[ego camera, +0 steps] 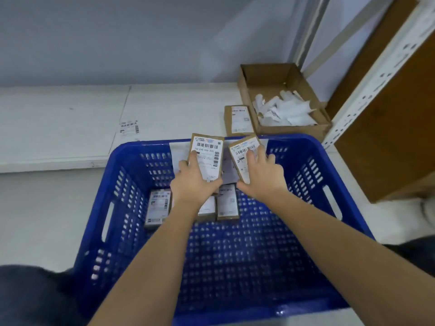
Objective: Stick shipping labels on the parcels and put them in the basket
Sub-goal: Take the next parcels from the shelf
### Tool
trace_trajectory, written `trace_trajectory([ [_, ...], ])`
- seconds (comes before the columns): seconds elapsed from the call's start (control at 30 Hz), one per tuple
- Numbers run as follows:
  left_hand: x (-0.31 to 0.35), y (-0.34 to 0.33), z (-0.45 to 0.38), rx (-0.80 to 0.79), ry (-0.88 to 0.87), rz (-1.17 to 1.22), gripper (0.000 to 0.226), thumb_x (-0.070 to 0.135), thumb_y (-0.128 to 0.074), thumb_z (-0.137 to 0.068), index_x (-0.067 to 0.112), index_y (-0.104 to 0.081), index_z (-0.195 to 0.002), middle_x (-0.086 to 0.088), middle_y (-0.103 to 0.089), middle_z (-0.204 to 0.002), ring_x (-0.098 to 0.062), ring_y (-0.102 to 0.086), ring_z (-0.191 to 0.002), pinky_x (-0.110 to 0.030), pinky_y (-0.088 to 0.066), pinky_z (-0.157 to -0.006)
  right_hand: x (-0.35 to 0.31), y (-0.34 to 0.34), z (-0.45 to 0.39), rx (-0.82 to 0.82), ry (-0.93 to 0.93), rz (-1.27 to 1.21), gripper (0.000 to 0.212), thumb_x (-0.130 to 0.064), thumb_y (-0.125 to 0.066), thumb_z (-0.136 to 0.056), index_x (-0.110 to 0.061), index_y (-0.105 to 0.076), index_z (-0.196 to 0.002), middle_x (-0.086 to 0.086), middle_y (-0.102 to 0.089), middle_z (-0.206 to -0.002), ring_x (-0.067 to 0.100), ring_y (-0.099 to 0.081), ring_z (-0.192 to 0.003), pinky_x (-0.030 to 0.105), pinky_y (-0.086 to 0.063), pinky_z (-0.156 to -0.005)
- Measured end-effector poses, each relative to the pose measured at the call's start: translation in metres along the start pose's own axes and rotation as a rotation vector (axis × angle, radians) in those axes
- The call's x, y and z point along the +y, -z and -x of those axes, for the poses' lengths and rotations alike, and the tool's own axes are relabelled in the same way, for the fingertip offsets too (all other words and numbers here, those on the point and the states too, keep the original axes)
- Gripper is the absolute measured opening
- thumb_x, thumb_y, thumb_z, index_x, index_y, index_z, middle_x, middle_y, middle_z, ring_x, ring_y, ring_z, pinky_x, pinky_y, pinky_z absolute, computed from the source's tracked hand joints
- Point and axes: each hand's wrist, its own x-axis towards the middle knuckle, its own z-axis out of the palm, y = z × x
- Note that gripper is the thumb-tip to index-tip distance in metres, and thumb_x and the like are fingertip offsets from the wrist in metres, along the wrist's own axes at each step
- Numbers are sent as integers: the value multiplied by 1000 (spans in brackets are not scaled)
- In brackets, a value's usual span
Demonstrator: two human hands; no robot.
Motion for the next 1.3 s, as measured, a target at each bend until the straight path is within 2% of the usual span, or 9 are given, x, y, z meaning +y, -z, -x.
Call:
trace_trajectory([
  [0.23, 22, -92, 45, -249, 19, 13, 99, 62, -66, -74, 20, -16, -148, -12, -44, -128, -33, -54, -110, -40, -46, -82, 52, -83, 54, -194, -160, -108, 78, -60, -50, -85, -9, -24, -138, 17, -20, -146, 34, -42, -112, 36, -47, -73],
  [0.3, 27, -118, 47, -310, 31, -12, 98, 63, -65, -75, 19, -16, -147, -12, -43, -129, -32, -54, -111, -41, -47, -83, 63, -101, 55, -230, -208, -161, 77, -58, -54, -84, -10, -25, -137, 17, -19, -146, 35, -41, -115, 39, -50, -80],
  [0.43, 41, -163, 40, -396, 37, -5, 98, 61, -64, -77, 17, -13, -149, -12, -41, -130, -32, -52, -113, -40, -46, -85, 83, -136, 42, -297, -270, -269, 78, -51, -65, -80, -9, -27, -133, 17, -20, -142, 36, -39, -117, 43, -49, -84],
  [0.7, 53, -231, 5, -399, 86, 87, 96, 55, -67, -78, 14, -13, -146, -13, -35, -131, -32, -45, -115, -39, -42, -78, 99, -202, 3, -371, -384, -406, 82, -51, -67, -79, -9, -26, -135, 15, -21, -139, 36, -39, -118, 41, -44, -86],
  [0.9, 59, -264, -13, -390, 112, 14, 91, 53, -67, -81, 9, -18, -143, -15, -35, -130, -31, -43, -115, -33, -37, -72, 100, -236, -28, -401, -316, -426, 81, -47, -68, -80, -9, -26, -137, 14, -20, -141, 35, -37, -121, 40, -43, -88],
  [1.17, 57, -287, -26, -377, 50, -71, 98, 61, -57, -85, 2, -11, -148, -18, -32, -135, -30, -39, -120, -33, -45, -78, 111, -265, -52, -417, -294, -564, 86, -46, -74, -75, -10, -27, -138, 10, -20, -143, 33, -41, -121, 43, -45, -92],
  [1.3, 60, -293, -22, -430, 50, -264, 98, 66, -36, -91, -1, 3, -150, -21, -24, -145, -30, -36, -126, -32, -45, -94, 110, -274, -47, -376, -265, -618, 78, -46, -69, -81, -14, -28, -139, 7, -15, -146, 30, -41, -122, 41, -47, -91],
])
